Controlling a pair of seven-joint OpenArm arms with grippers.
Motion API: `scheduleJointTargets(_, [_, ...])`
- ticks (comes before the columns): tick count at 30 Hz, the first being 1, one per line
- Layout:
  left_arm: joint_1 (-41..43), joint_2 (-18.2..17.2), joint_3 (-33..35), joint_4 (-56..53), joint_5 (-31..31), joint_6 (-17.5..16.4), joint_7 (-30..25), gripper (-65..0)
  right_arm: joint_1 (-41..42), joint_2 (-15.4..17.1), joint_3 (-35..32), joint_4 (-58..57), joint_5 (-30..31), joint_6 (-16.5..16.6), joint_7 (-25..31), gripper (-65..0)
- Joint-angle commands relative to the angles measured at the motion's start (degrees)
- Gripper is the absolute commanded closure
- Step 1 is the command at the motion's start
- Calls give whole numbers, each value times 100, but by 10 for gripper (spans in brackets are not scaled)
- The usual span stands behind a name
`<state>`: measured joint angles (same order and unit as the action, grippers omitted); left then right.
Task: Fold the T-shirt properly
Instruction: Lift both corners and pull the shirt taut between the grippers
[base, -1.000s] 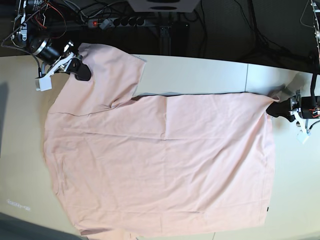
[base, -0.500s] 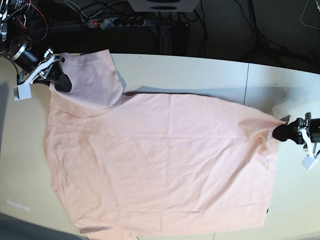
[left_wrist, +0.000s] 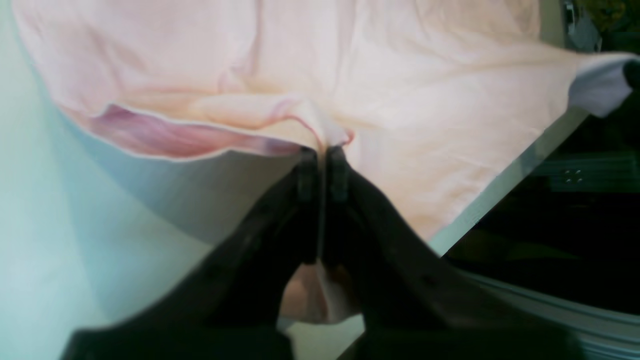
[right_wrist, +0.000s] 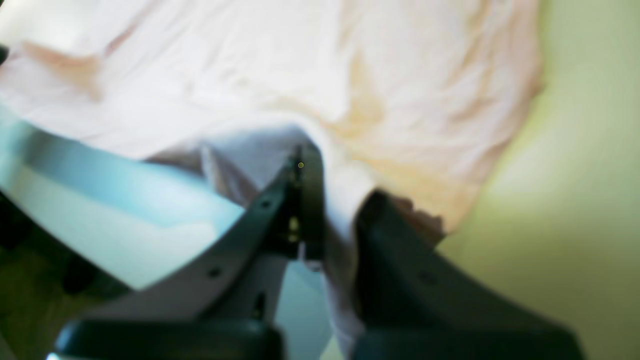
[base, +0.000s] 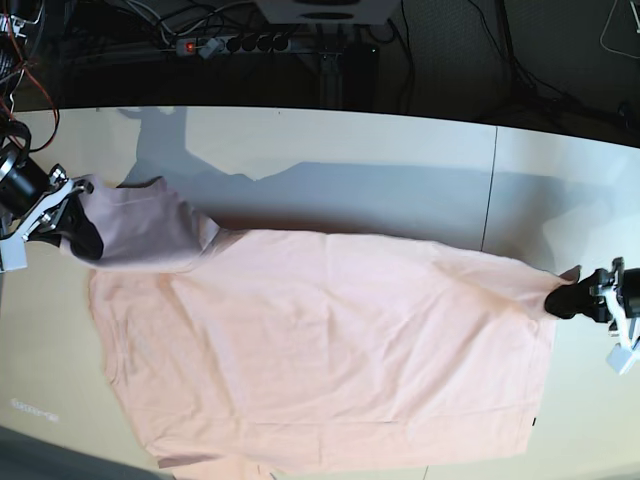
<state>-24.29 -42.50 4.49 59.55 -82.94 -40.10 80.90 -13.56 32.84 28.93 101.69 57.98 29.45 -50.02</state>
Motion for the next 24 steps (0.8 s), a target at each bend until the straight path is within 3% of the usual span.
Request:
scheduleJointTargets(1, [-264, -92, -50, 70, -105, 10, -90, 0, 205, 195, -79, -90, 63, 444, 138, 0])
scheduleJointTargets(4, [-505, 9, -50, 52, 101, 10, -197, 0, 699, 361, -573, -575, -15, 444, 140, 0])
scheduleJointTargets(9, [-892, 219, -50, -293, 634, 10, -538, 0, 1598, 365, -1040, -1333, -57, 444, 136, 0])
scheduleJointTargets(16, [-1399, 315, -50, -1165, 1609, 10, -1493, 0, 2896, 367, -1462, -2463, -109, 446, 127, 0])
scheduleJointTargets(24, [-1552, 380, -50, -1565, 2651, 10, -2459, 0, 4308, 341, -2675, -3606, -317, 444, 142, 0])
